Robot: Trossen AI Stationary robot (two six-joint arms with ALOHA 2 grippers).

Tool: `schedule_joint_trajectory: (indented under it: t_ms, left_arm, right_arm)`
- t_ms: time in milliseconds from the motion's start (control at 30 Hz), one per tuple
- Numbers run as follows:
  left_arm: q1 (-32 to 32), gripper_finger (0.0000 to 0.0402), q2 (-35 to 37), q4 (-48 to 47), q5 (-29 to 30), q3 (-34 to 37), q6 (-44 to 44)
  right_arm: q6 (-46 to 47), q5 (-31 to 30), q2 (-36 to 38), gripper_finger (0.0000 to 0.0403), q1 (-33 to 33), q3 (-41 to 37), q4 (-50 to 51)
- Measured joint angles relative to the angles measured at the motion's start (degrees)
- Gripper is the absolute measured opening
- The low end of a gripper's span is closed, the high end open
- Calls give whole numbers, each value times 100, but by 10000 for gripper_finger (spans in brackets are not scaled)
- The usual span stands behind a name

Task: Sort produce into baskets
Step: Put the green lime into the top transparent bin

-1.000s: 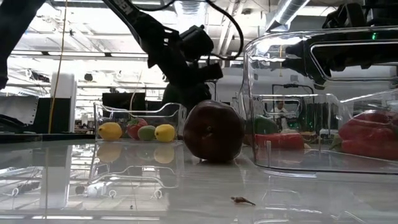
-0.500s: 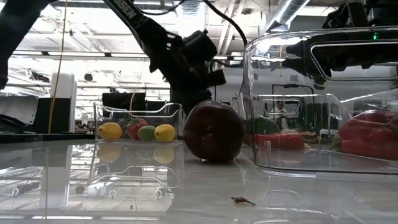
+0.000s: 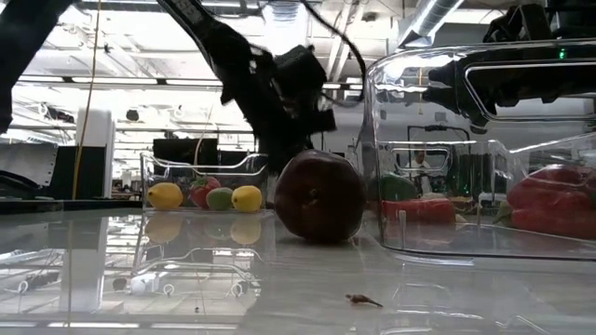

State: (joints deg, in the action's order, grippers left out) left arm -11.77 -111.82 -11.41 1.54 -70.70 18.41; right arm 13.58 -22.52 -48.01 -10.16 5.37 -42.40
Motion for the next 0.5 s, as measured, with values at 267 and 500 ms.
schedule_joint_trajectory:
  t_ms: [267,500]
  left_arm:
    - [2,134,1717,-1520,1179,-4,-190]
    - [-399,142,2781,-2229,2874,380,-1592]
  right_arm:
    - [4,6,2,244,-60,0,-4]
    - [56,4,2,244,-65,0,-11]
